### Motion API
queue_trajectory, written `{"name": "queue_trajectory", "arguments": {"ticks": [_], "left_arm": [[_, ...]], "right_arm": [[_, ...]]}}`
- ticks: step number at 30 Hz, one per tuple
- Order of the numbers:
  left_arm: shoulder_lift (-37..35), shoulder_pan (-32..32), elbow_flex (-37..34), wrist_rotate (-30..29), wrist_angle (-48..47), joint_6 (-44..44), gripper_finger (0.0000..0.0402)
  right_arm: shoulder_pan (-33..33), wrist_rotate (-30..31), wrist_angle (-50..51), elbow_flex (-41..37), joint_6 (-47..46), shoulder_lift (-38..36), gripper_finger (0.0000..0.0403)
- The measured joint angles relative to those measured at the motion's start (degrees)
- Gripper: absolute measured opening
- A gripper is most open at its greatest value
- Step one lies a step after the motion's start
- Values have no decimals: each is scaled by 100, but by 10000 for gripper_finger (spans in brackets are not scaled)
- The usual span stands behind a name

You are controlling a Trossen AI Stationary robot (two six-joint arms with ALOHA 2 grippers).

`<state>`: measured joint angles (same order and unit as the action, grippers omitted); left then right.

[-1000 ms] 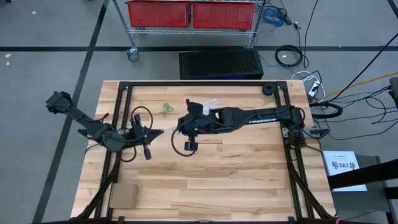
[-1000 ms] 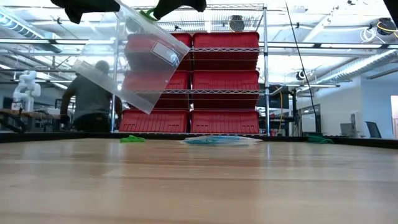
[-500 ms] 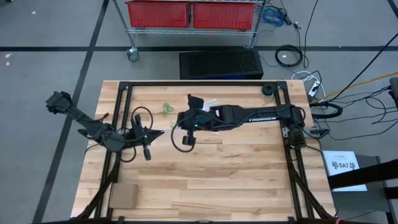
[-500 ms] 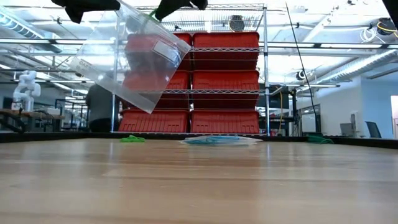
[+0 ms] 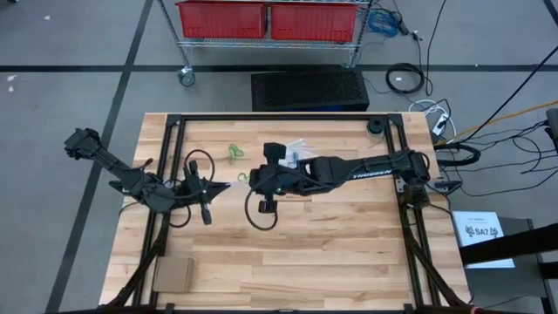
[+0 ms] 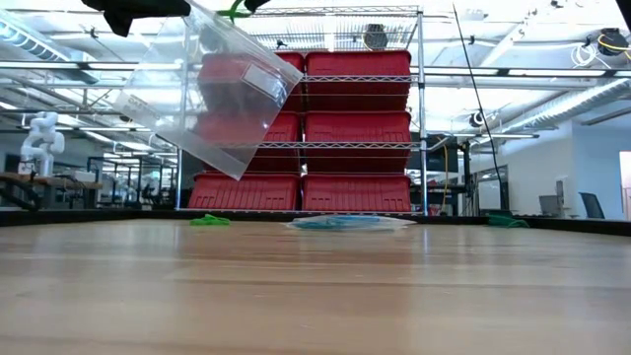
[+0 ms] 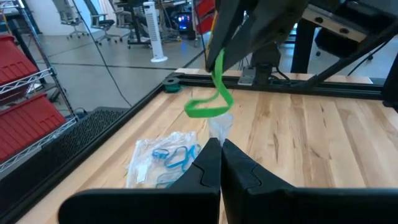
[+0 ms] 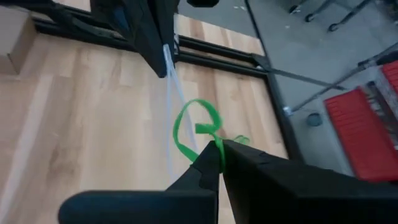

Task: Sort rubber bands
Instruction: Put the green rubber band into the open transparent zip lock bag

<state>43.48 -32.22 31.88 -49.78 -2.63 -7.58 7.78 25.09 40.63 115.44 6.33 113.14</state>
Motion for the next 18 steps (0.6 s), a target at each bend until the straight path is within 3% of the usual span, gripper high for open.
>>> {"name": "queue_trajectory", "arguments": {"ticks": [6, 18], "left_arm": [[0, 2, 0, 0, 20, -2, 0], [0, 2, 0, -3, 63, -1, 0]], "right_arm": [[102, 436, -23, 0, 248, 27, 0], [95, 279, -150, -222, 403, 349, 0]]}}
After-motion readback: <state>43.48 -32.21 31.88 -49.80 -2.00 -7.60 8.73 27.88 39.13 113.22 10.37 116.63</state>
